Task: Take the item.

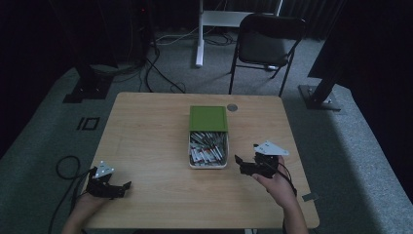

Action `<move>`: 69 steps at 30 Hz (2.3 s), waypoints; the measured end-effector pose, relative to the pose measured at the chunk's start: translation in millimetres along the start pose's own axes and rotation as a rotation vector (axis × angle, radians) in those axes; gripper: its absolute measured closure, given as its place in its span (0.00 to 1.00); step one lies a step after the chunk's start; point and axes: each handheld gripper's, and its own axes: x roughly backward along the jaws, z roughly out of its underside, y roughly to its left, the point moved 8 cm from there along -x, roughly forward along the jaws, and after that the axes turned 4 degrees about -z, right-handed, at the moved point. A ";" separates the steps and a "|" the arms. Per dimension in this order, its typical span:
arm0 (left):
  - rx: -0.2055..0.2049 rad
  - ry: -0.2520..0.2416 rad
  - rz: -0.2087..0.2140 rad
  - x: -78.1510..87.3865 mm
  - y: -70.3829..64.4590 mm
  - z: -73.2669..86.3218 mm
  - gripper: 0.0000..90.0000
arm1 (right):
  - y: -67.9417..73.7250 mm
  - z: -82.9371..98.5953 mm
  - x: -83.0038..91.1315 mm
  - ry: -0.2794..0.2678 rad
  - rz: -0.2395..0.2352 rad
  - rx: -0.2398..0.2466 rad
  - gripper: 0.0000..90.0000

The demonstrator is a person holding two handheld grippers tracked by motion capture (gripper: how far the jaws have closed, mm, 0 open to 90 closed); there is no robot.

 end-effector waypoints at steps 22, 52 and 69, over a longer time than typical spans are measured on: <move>0.000 0.000 0.000 0.0 0.0 0.0 0.02 | 54.5 -28.2 -26.4 -0.038 -0.103 0.080 0.22; 0.000 0.000 0.000 0.0 0.0 0.0 0.02 | 86.7 -8.1 -75.7 0.090 -0.144 0.163 0.75; 0.000 0.000 0.000 0.0 0.0 0.0 0.02 | 77.0 3.7 -79.9 0.128 -0.091 0.121 0.82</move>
